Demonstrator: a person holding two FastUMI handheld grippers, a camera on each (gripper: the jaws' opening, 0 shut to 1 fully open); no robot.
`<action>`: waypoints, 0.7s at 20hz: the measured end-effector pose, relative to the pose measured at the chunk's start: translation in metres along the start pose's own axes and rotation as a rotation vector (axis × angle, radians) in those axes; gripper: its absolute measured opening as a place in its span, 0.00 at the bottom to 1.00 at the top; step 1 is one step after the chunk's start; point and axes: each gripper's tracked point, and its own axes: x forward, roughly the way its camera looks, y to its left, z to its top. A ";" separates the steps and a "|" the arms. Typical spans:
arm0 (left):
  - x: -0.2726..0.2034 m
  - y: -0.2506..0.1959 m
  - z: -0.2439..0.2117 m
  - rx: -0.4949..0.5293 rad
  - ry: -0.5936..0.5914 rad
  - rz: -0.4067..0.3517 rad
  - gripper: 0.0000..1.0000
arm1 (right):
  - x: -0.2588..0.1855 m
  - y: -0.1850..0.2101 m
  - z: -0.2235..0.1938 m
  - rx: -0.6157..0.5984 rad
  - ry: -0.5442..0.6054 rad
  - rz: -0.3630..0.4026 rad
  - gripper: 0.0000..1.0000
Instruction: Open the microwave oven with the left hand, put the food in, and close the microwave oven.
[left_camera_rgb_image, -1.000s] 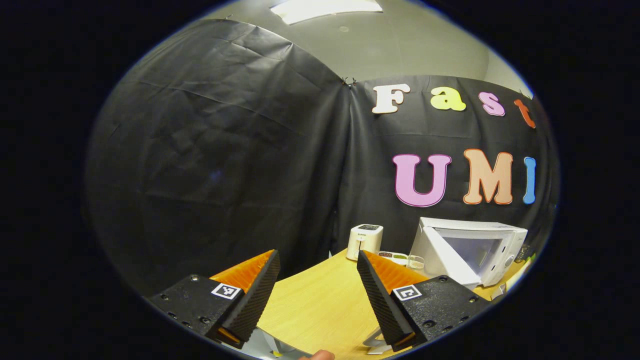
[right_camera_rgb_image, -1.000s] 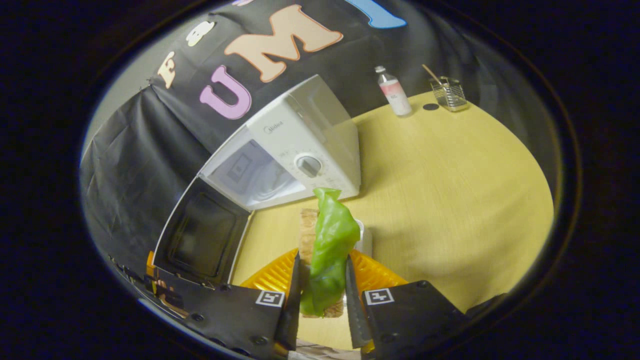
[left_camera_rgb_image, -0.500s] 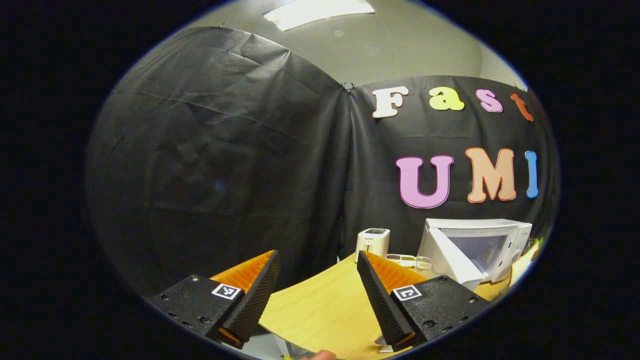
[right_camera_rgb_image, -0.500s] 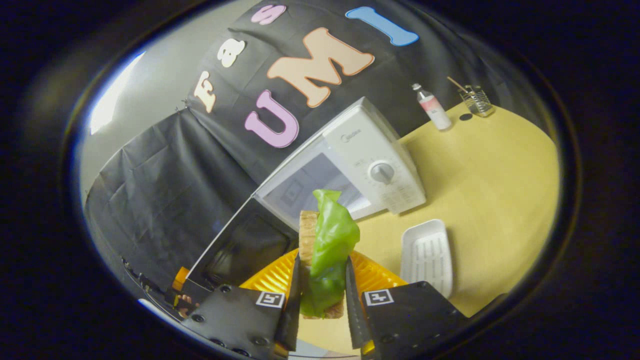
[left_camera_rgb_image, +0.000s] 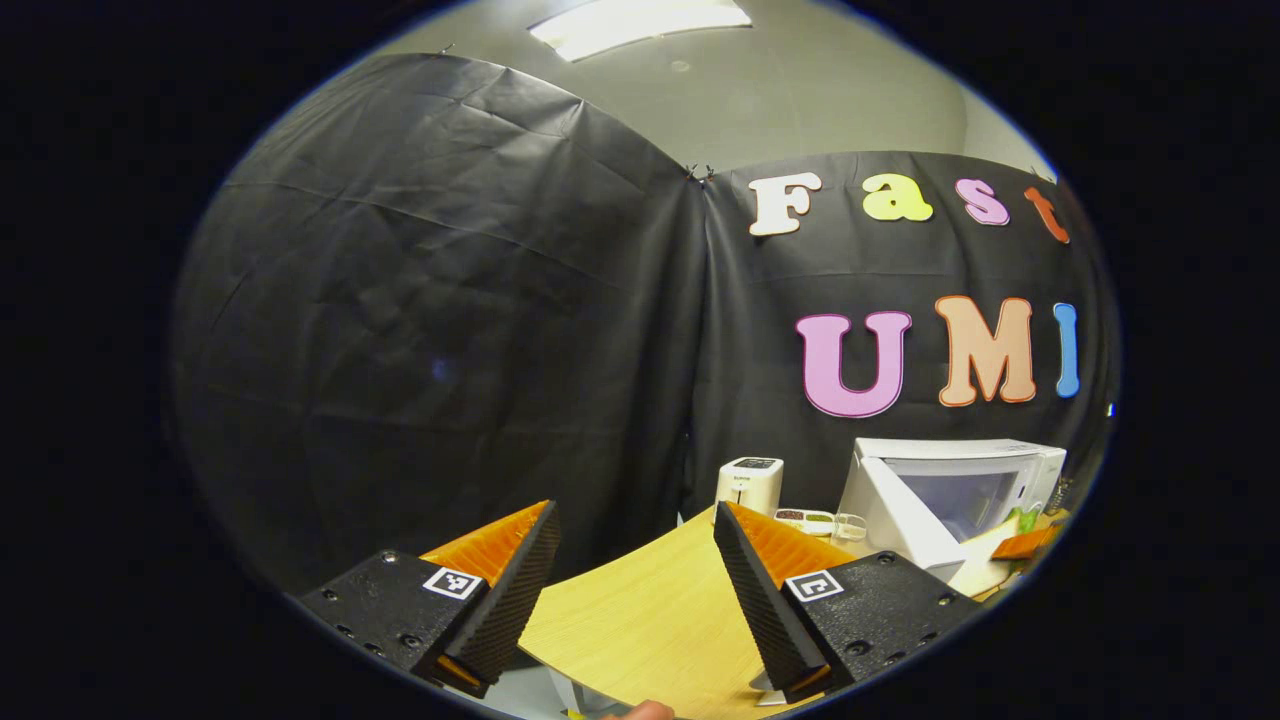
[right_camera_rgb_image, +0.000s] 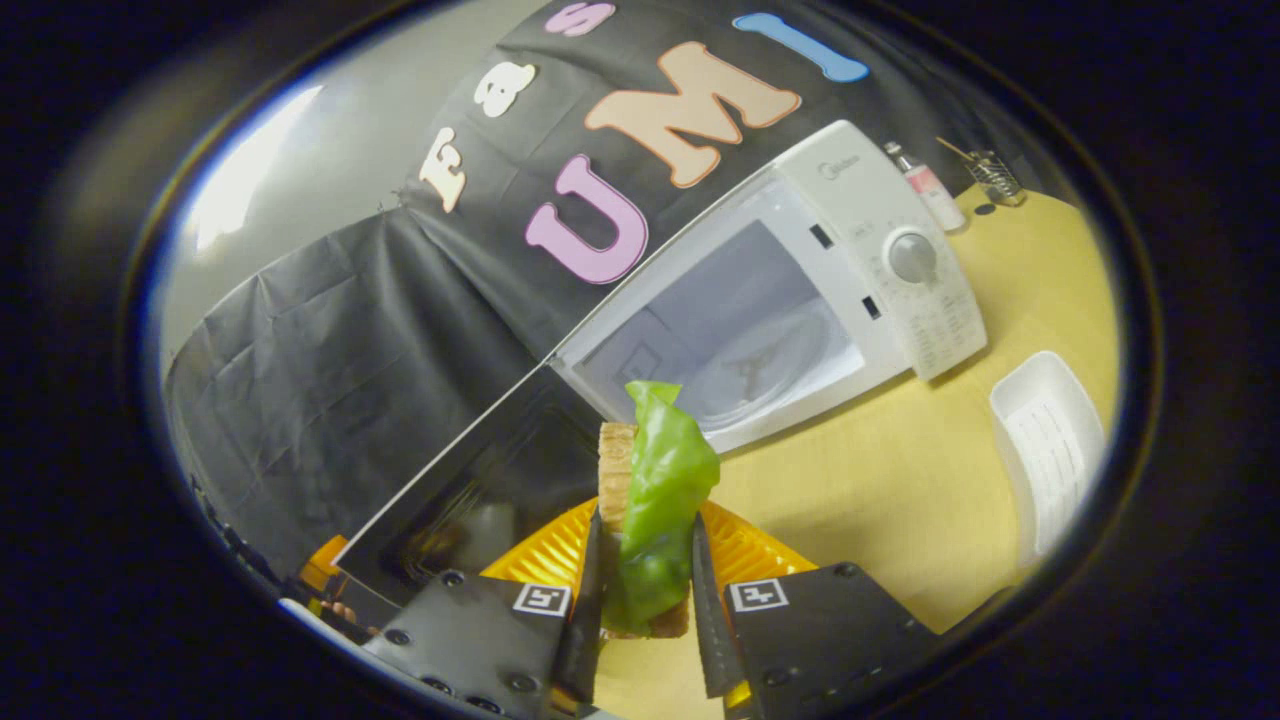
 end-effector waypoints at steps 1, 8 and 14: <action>0.000 0.000 -0.002 -0.003 0.001 0.001 0.95 | 0.011 0.005 0.002 -0.006 -0.020 -0.006 0.36; 0.003 -0.006 -0.009 -0.019 0.029 -0.009 0.95 | 0.078 0.020 0.021 0.043 -0.107 -0.047 0.36; 0.002 0.006 -0.003 -0.001 0.007 0.028 0.95 | 0.144 -0.013 0.041 -0.014 -0.130 -0.155 0.35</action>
